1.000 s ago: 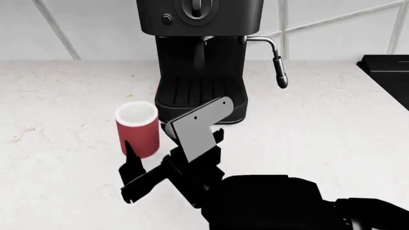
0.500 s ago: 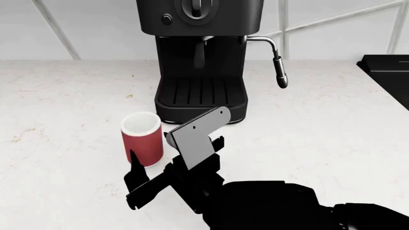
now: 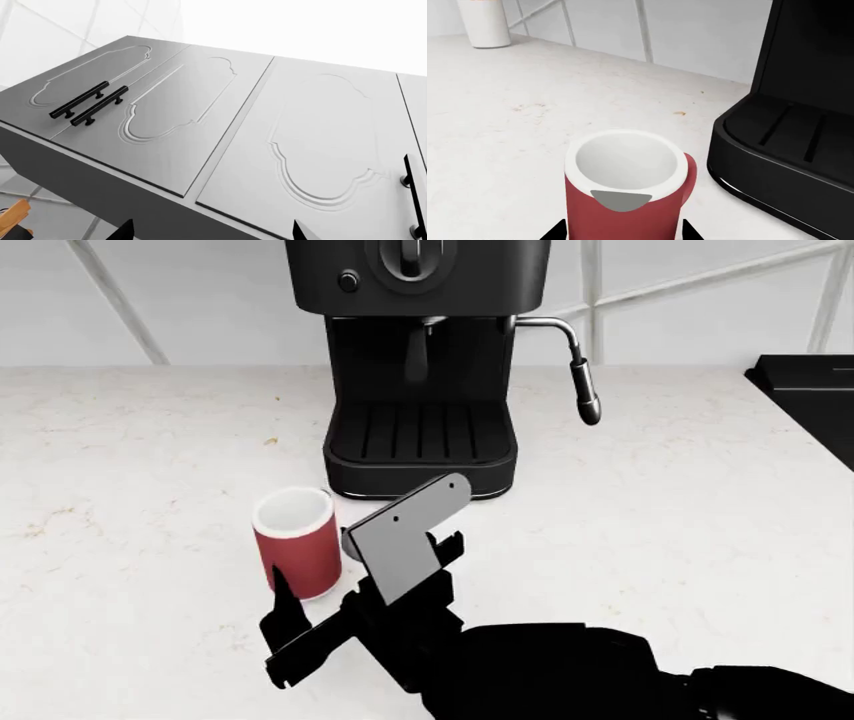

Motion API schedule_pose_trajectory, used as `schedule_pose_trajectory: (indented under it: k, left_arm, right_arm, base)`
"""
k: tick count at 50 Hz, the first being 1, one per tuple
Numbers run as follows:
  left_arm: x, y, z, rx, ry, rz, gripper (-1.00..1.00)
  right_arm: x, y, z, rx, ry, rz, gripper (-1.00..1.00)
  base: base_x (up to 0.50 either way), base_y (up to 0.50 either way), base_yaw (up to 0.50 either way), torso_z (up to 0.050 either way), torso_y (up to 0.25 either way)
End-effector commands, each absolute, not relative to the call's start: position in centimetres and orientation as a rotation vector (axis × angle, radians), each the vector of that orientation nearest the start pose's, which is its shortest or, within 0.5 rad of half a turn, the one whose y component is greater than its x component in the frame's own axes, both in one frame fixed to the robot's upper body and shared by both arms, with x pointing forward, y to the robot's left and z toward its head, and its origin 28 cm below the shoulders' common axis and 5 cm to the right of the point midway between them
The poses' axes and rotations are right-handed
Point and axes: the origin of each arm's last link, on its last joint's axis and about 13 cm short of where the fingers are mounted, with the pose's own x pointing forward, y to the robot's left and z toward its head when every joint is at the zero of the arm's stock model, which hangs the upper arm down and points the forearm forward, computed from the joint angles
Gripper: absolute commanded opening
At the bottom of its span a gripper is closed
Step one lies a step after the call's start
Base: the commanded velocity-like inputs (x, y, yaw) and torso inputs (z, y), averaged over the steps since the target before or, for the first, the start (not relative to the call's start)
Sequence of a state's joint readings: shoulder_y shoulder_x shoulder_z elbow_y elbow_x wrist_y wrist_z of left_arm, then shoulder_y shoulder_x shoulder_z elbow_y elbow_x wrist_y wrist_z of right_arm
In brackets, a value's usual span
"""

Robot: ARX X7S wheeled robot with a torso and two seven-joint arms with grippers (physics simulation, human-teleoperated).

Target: Pick the mug from under the coffee machine dispenser and place it on the counter.

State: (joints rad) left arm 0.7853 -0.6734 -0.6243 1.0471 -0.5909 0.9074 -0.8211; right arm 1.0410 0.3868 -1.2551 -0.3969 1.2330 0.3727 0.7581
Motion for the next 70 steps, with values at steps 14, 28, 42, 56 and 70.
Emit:
schedule_pose_trajectory:
  k: [14,28,42,56,70]
  left_arm:
    - [4.5,28.7,24.4,-0.361,-1.229,0.310,1.00]
    - [4.5,28.8,24.4,-0.360,-1.234,0.309,1.00]
    - [4.4,28.8,24.4,-0.361,-1.236,0.312,1.00]
    - [4.5,28.8,24.4,-0.360,-1.236,0.311,1.00]
    - [4.4,28.8,24.4,-0.359,-1.238,0.310,1.00]
  right_arm:
    - [21.8,1.5,16.9,-0.064,0.143,0.710,1.00]
    - [21.2,0.8,17.4,-0.035,0.135,0.713,1.00]
    - [19.6,-0.1,17.8,-0.012,0.128,0.747,1.00]
    - [15.9,-1.0,22.2,0.042,-0.069,0.812,1.00]
    - [14.2,-1.4,24.6,0.028,-0.171,0.801,1.00]
  base:
    - [0.00,0.00,0.00,0.000,0.000]
    - [0.00,0.00,0.00,-0.002,0.000]
    - [0.00,0.00,0.00,-0.001,0.000]
    - [0.00,0.00,0.00,0.000,0.000]
    - [0.00,0.00,0.00,0.000,0.000]
